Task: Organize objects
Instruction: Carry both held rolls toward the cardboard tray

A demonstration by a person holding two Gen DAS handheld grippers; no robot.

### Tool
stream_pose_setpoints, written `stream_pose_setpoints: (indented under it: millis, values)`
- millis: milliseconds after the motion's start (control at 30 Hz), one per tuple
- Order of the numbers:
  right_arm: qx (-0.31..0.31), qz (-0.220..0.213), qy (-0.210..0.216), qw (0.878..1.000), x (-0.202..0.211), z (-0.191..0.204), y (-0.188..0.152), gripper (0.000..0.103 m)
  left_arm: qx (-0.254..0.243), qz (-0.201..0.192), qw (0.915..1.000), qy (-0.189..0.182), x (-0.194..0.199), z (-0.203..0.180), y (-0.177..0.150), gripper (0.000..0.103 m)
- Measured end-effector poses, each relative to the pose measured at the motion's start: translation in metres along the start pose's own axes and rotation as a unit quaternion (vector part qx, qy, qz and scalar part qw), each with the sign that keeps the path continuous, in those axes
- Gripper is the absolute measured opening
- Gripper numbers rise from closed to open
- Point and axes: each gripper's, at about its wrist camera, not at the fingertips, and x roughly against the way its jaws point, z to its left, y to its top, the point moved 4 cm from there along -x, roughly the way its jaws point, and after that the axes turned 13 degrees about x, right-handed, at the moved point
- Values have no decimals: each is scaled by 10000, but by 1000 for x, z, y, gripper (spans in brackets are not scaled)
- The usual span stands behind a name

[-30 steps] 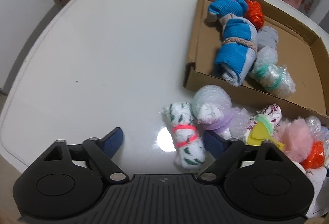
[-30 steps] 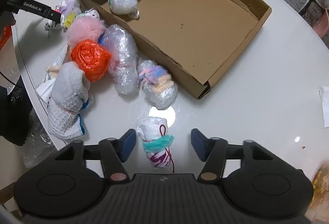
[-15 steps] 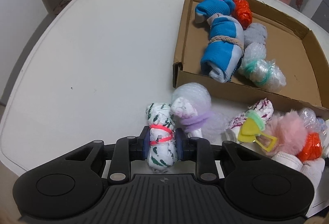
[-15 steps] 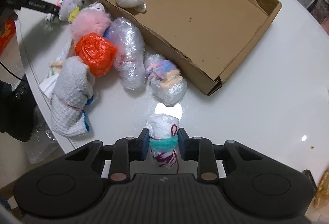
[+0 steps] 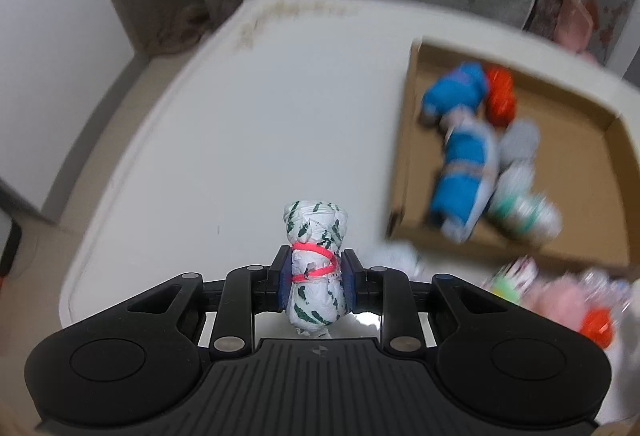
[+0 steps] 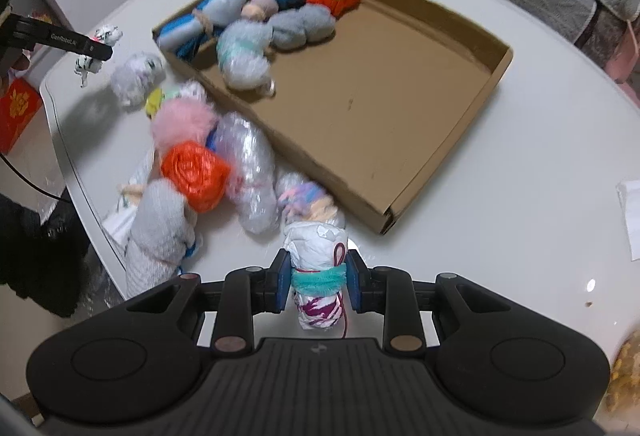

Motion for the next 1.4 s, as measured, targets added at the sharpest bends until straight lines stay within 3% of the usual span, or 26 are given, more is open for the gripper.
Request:
stream_pose_setpoints:
  millis: [200,367,567,800,1000,1233,1400]
  values:
    - [-103,-460,-310,9984,16,-16,9,26,-202,-496,9973,-509,30,-25,30,31]
    - [-146,-968,-635,9932,35,-40,38,26,-602,-752,9904,-990,47,-66,62,31]
    - [131,-1275,-787,9886,31,-61,85,26,-1515,-689,9750,-1474,33,-150,83,31]
    - [294,-1259,-822,9882,-9,-89,116,26,-1982,-209,9594,-1994,-33,-230,80,32]
    - [722,-1095,-790,9882,-47,-104,131,26,-2504,72,9514,-1789,-98,-249,80,32]
    - [1068,-802,-781,9879,-83,-107,139,26,-2668,325,9482,-1692,-130,-252,69,32]
    - [1233,-864,-756,9857,-91,-105,143,26,-2596,395,9537,-1465,-146,-242,71,32]
